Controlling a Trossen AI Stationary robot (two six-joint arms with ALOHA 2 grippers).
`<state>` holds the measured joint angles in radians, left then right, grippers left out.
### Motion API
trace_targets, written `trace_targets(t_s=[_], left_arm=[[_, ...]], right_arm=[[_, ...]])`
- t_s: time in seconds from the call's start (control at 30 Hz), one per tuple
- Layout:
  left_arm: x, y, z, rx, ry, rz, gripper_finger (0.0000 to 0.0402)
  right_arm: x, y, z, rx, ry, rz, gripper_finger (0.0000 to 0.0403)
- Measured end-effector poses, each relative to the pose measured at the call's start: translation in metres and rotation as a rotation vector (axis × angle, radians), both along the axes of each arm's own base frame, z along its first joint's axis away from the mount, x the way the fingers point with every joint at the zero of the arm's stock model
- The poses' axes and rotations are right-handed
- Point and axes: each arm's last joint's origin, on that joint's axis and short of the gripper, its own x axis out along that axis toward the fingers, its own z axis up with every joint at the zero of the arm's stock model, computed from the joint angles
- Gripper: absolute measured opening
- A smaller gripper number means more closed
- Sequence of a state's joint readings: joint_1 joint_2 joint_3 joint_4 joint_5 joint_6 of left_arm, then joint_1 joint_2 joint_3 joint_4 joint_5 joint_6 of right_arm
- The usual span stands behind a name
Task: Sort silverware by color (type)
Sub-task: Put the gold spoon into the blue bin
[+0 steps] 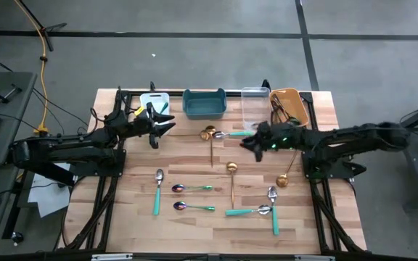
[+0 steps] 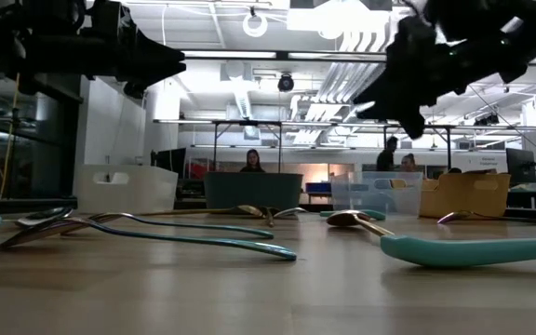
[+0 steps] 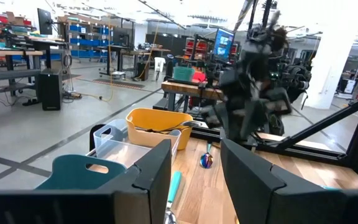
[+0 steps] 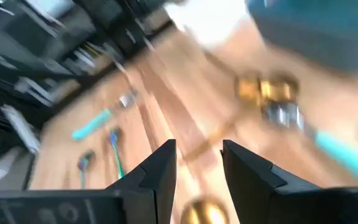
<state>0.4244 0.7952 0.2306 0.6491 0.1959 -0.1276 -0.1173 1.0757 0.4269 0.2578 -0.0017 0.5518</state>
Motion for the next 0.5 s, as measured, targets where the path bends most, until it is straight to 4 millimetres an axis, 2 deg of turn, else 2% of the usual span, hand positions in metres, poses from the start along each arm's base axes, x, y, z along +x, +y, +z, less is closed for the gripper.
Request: trace_targets(t_s=[0.3,0.5], left_arm=[[0.0,0.0,0.0,0.0,0.0,-0.001,0.0133],[0.0,0.0,0.0,0.0,0.0,-0.002,0.0133]], right_arm=[[0.049,0.044,-0.013,0.171,0.37,-0.179,0.0126],[0.086,0.073,-0.014,0.181,0.577,-0.266,0.0126]])
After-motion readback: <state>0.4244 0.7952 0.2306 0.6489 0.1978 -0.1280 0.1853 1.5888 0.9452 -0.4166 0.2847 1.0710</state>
